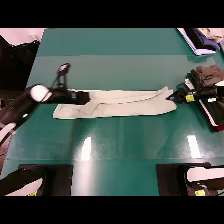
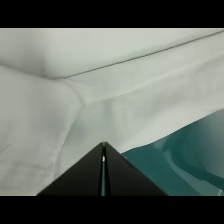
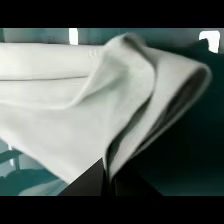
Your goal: Fold the shirts.
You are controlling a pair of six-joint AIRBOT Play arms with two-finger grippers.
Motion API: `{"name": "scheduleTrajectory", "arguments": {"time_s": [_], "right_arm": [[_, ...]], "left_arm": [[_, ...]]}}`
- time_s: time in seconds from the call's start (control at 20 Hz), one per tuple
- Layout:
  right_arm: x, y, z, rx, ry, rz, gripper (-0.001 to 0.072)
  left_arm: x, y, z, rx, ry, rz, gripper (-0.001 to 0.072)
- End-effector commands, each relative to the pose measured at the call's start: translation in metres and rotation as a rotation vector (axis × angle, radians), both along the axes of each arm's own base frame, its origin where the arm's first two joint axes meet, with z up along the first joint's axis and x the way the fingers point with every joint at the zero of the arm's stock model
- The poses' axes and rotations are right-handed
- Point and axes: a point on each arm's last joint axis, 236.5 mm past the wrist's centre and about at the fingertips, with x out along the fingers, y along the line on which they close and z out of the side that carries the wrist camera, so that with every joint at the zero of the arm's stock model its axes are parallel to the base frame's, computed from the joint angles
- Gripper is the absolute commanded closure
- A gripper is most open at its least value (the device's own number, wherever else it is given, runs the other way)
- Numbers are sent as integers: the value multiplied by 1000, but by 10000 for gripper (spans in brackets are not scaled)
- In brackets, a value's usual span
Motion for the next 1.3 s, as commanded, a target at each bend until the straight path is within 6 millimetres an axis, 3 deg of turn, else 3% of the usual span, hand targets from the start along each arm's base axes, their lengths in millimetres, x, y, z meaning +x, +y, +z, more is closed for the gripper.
{"name": "scheduleTrajectory", "arguments": {"time_s": [0.0, 0.15, 0.25, 0.4, 0.6, 0.7, 0.8, 0.9, 1.1, 1.25], "right_arm": [[3, 30, 68, 47, -161, 26, 697], [4, 63, 129, 38, -286, 80, 696], [4, 88, 165, 28, -370, 142, 697], [-2, 122, 201, 26, -433, 230, 697], [-8, 143, 211, -54, -447, 284, 697], [-11, 155, 214, -58, -454, 309, 697], [-12, 168, 219, -46, -457, 333, 697], [-12, 189, 225, -35, -476, 379, 697], [-17, 248, 231, 0, -507, 513, 697], [-27, 305, 227, 36, -523, 622, 697]], "left_arm": [[14, -72, -18, 16, 22, -146, 685], [21, -119, -57, 49, 104, -255, 685], [24, -132, -79, 66, 145, -288, 684], [27, -131, -93, 100, 158, -304, 685], [31, -116, -95, 146, 162, -314, 684], [42, -109, -79, 140, 144, -306, 685], [58, -97, -48, 129, 79, -288, 684], [72, -72, -13, 146, 7, -254, 684], [86, 13, 57, 276, -119, -166, 685], [81, 79, 115, 347, -202, -65, 684]]}}
